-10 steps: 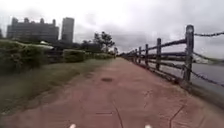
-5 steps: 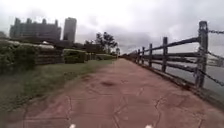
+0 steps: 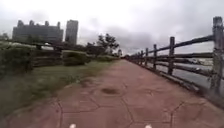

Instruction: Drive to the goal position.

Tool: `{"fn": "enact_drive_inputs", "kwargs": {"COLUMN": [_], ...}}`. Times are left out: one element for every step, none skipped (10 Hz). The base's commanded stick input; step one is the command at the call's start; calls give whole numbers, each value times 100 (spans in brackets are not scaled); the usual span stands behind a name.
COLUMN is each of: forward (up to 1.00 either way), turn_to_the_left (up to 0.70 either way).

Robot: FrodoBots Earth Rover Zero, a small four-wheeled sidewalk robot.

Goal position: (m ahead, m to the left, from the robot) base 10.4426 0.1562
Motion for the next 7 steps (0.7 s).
{"fn": "enact_drive_inputs", "kwargs": {"forward": [70, 70, 70, 70, 70, 70, 70], "turn_to_the_left": [-35, -35, -35, -17, -1, 0, 0]}}
